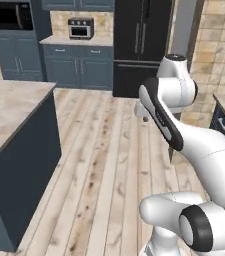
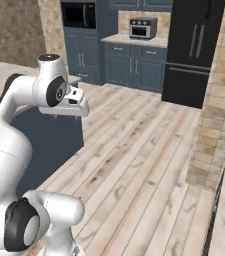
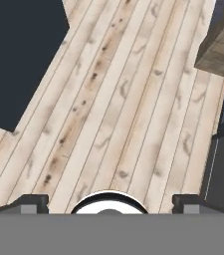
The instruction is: Navigate to the fridge.
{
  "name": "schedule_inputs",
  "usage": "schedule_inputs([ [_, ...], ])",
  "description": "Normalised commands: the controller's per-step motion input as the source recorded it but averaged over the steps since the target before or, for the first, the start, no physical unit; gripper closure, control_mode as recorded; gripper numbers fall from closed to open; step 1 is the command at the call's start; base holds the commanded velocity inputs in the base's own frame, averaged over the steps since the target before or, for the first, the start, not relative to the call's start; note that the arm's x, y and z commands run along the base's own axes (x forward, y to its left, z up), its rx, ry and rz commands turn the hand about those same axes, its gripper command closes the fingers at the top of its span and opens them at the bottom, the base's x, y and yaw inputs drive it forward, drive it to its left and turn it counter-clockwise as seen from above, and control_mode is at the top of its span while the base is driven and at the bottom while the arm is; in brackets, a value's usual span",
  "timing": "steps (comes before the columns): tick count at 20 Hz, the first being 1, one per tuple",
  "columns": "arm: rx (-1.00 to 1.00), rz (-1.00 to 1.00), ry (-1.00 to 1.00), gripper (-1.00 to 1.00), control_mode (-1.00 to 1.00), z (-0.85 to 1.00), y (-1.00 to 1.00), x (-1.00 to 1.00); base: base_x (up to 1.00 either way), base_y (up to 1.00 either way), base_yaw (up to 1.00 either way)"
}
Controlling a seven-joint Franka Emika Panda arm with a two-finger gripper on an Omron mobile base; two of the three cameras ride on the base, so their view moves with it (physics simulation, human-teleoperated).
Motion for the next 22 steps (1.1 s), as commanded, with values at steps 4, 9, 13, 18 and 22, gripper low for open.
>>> schedule_inputs([
  [4,0.0,0.0,0.0,-1.0,1.0,0.0,0.0,0.0,1.0,0.04,-0.4],
  [9,0.0,0.0,0.0,-1.0,1.0,0.0,0.0,0.0,1.0,0.15,-0.32],
  [13,0.0,0.0,0.0,-1.0,1.0,0.0,0.0,0.0,1.0,0.15,-0.29],
  [18,0.0,0.0,0.0,-1.0,1.0,0.0,0.0,0.0,1.0,0.05,-0.26],
  [22,0.0,0.0,0.0,-1.0,1.0,0.0,0.0,0.0,1.0,0.03,-0.21],
])
